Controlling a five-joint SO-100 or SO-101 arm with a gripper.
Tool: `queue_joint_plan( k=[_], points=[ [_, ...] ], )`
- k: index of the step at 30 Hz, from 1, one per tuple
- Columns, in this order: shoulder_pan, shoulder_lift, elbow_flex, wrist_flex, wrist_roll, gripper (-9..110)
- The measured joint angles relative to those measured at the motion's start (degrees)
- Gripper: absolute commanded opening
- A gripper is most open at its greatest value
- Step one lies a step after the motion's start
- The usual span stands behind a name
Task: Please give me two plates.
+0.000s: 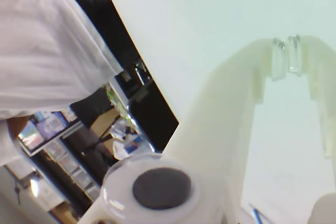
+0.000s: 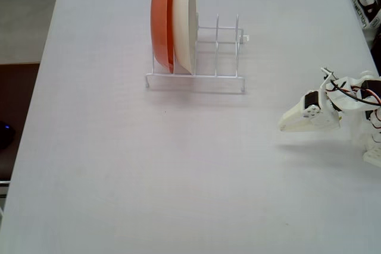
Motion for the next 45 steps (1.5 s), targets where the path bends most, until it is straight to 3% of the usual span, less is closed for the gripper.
queue_joint_plan(
  k=[45],
  points=[
    [0.5, 0.0, 0.0, 0.4, -0.8, 0]
  ],
)
